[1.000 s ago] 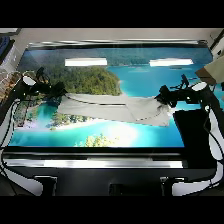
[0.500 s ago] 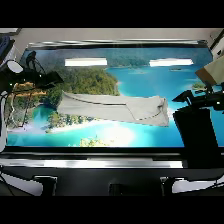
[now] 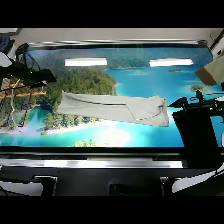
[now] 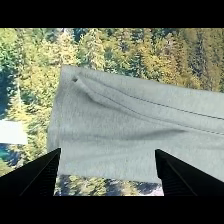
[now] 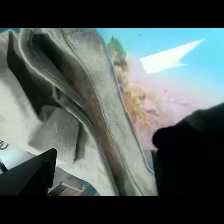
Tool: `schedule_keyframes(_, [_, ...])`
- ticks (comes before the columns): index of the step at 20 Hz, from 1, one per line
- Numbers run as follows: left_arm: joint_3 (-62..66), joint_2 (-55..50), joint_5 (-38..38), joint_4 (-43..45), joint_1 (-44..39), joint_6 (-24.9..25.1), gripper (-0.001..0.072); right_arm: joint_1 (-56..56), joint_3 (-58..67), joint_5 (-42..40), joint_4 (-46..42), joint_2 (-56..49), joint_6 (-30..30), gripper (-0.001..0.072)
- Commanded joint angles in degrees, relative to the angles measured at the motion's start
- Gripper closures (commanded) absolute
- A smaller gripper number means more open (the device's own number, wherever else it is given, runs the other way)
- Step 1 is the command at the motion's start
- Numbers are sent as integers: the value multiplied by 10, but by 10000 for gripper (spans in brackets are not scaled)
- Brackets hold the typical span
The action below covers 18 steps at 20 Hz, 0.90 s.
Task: Fold the clothes and pants, and hang the long-sleeved shirts on hangers.
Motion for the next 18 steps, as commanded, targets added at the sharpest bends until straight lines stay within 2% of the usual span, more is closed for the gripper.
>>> schedule_keyframes(1, [1, 5, -11, 7, 0, -11, -13, 0, 0, -5, 22, -19, -13, 24])
schedule_keyframes(5, [1, 5, -11, 7, 0, -10, -13, 25, 0, -22, 13, -21, -16, 25])
schedule_keyframes(12, [1, 4, -11, 7, 0, -10, -13, 107, 0, -57, -68, -23, 25, 38])
schedule_keyframes(13, [1, 4, -11, 7, 0, -9, -13, 115, 0, -58, -82, -23, 33, 94])
schedule_keyframes(14, [1, 4, -11, 7, 0, -9, -13, 120, 0, -59, -91, -23, 36, 224])
schedule_keyframes(16, [1, 4, -11, 7, 0, -9, -13, 119, 1, -60, -92, -19, 40, 635])
schedule_keyframes(17, [1, 4, -11, 7, 0, -9, -13, 119, 1, -62, -91, -12, 40, 671])
schedule_keyframes(18, [0, 4, -11, 5, -2, -9, -1, 119, 1, -64, -90, -1, 41, 672])
